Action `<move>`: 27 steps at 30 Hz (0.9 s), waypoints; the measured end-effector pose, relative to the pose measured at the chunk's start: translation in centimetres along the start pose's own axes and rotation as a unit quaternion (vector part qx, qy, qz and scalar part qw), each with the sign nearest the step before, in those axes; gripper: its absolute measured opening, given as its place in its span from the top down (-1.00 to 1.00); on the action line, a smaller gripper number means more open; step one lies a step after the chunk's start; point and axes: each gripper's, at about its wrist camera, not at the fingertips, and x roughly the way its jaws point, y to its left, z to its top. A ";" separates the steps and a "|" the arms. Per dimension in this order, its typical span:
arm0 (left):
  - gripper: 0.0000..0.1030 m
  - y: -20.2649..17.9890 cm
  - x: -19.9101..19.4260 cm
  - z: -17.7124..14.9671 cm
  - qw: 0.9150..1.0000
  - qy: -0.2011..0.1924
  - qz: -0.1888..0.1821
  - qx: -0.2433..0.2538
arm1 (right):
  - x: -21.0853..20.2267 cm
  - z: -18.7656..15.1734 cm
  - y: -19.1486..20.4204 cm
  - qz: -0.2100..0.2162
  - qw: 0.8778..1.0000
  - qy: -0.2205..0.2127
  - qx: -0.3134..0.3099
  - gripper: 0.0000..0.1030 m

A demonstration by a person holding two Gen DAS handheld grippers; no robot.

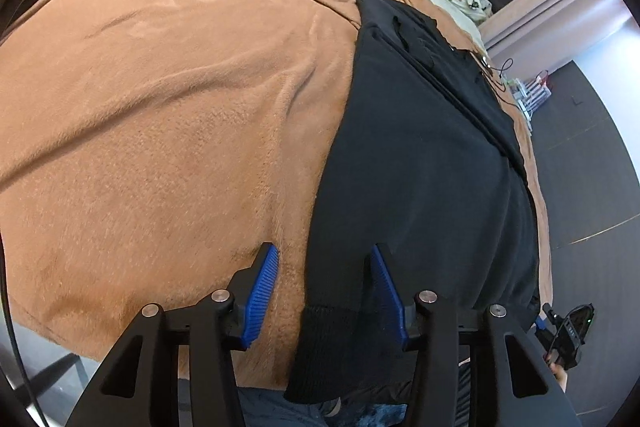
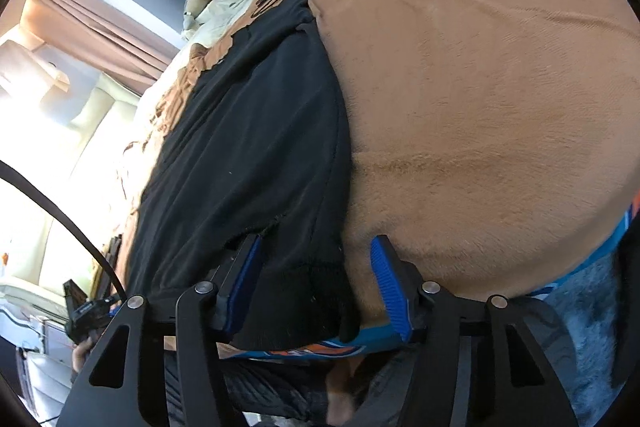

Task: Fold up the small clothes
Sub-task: 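Lower both tools to the hem of the black shirt, then close both grippers on the ribbed hem of the black shirt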

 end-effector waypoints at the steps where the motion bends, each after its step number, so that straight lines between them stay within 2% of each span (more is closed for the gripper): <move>1: 0.05 0.0 -0.1 0.1 1.000 0.000 -0.005 -0.003 | 0.0 0.1 -0.4 0.006 1.000 0.000 0.005 -0.05; 4: 0.08 0.2 -0.2 0.3 1.000 0.002 -0.021 -0.012 | -0.1 0.6 -1.9 0.031 0.999 -0.001 0.028 -0.05; 12: 0.11 0.7 0.7 0.5 0.999 0.013 -0.031 -0.030 | 1.4 0.8 -4.6 0.098 0.994 0.019 0.046 -0.05; 15: 0.11 0.8 0.5 -0.1 0.998 0.017 -0.044 -0.035 | 1.5 0.2 -5.4 0.123 0.990 0.028 0.059 0.09; 22: 0.22 1.9 -0.4 -0.9 0.995 0.020 -0.066 -0.068 | 1.6 -0.7 -6.8 0.120 0.989 0.029 0.075 0.16; 24: 0.22 2.0 -0.5 -1.0 0.995 0.018 -0.068 -0.074 | 1.7 -0.4 -6.6 0.108 0.991 0.026 0.071 0.32; 26: 0.22 2.2 -0.7 -1.2 0.994 0.015 -0.071 -0.081 | 1.9 -0.2 -6.5 0.104 0.991 0.023 0.079 0.38; 27: 0.22 2.2 -0.7 -1.3 0.994 0.014 -0.071 -0.084 | 1.8 -0.2 -6.4 0.103 0.991 0.023 0.082 0.51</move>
